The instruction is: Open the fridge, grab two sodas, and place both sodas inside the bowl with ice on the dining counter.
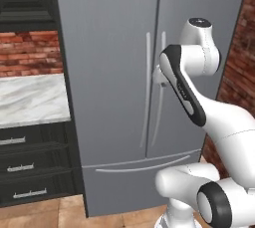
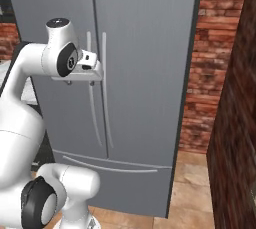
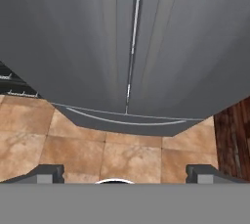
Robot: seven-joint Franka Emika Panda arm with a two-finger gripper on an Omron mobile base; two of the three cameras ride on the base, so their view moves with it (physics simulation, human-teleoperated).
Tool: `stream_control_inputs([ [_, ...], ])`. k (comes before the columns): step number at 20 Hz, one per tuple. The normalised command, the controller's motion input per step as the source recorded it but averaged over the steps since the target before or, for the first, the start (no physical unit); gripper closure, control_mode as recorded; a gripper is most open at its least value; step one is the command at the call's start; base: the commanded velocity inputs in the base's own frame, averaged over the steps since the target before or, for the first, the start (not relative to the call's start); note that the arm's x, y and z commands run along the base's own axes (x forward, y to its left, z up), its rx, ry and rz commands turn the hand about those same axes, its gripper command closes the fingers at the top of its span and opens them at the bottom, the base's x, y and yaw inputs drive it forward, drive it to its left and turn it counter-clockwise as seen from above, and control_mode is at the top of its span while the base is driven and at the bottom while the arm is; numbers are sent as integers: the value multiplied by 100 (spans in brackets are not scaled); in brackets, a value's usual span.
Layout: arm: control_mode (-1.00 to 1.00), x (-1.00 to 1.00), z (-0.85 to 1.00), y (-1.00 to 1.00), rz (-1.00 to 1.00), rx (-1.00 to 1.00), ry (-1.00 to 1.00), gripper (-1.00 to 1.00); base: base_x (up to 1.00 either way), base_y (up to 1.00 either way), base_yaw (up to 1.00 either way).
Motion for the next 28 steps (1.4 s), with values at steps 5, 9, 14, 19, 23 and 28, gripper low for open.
stream_control_inputs([
  [5,100,0,0,0,0,0,0,-100,-6,19,0],
  [9,-100,0,-6,-3,0,0,0,-100,-6,0,0],
  [14,-100,26,-25,-29,1,2,-3,-100,0,0,0],
  [19,-100,63,-5,-8,0,1,-1,-100,0,0,0],
  [23,-100,59,-3,-1,0,0,-5,-100,0,0,0],
  [28,-100,35,-7,-6,0,0,-6,-100,0,0,0],
])
